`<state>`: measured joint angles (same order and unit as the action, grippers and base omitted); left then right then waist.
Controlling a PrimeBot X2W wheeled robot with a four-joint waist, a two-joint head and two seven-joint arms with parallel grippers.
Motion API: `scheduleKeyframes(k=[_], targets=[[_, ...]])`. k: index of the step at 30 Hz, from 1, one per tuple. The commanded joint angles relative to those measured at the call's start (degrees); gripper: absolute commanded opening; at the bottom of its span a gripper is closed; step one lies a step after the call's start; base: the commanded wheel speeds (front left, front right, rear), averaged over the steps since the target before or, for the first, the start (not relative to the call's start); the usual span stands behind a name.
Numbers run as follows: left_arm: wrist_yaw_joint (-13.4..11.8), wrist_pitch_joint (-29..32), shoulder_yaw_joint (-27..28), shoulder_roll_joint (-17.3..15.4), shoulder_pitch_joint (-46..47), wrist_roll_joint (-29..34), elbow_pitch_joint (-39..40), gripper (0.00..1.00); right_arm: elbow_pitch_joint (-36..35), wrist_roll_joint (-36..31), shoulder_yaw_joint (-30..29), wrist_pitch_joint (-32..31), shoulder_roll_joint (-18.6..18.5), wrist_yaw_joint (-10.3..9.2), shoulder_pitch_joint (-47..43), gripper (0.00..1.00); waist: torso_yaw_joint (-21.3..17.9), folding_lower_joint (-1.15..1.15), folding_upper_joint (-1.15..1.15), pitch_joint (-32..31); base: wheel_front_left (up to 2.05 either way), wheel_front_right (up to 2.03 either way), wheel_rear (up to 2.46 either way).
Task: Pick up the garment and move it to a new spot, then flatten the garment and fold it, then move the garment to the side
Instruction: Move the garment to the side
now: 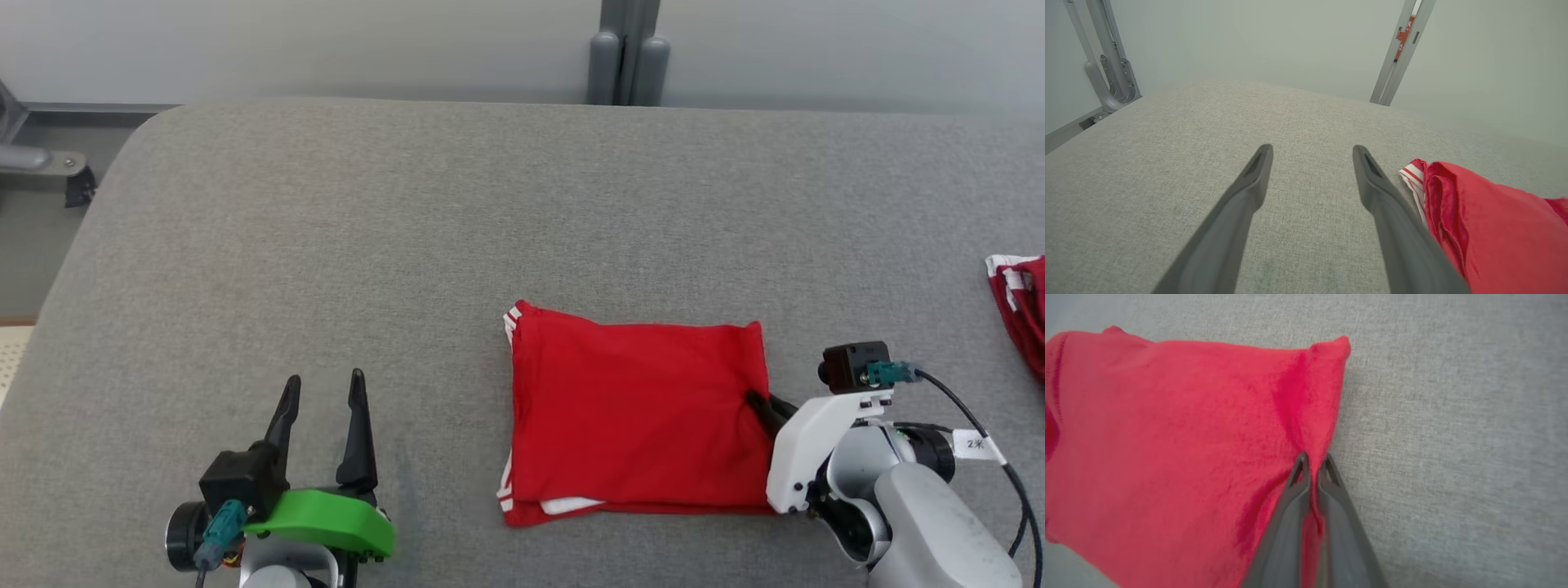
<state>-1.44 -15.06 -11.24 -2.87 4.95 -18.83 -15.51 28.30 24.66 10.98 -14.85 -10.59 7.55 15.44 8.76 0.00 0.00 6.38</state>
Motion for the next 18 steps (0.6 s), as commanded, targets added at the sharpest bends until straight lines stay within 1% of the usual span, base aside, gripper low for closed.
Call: scheduleKeyframes(k=[1,2,6,9,13,18], targets=[[0.09,-0.12,0.16,-0.07,1.05,0.48,0.57,1.0,-0.63,0.09,-0.19,0.51,-1.55,-0.12,1.26,0.0,-4.44,0.0,0.0,1.23,0.0,0.0,0.0],[0.26,-0.12,-0.14,-0.07,1.23,0.54,0.71,1.0,-0.92,0.04,-0.57,0.78,-2.24,-0.12,1.4,0.0,-5.41,0.0,0.0,1.45,0.0,0.0,0.0],[0.39,-0.07,-0.67,-0.08,1.98,1.03,1.53,1.0,-2.6,-0.61,-1.91,0.84,-4.77,-0.11,2.8,0.0,-12.04,0.0,0.0,2.9,0.0,0.0,0.0],[0.87,-0.07,-1.47,-0.09,2.76,1.48,1.54,1.0,-3.94,-0.7,-4.03,1.17,-6.44,-0.11,3.41,0.0,-17.12,0.0,0.0,4.06,0.0,0.0,0.0],[1.19,-0.07,-2.25,-0.12,4.12,2.49,1.25,1.0,-5.86,-0.67,-7.17,2.04,-6.65,-0.1,3.75,0.0,-23.16,0.0,0.0,5.7,0.0,0.0,0.0],[1.9,-0.07,-3.23,-0.17,5.66,3.76,0.67,1.0,-7.27,-1.08,-9.21,2.66,-5.42,-0.09,3.41,0.0,-28.27,0.0,0.0,7.17,0.0,0.0,0.0]])
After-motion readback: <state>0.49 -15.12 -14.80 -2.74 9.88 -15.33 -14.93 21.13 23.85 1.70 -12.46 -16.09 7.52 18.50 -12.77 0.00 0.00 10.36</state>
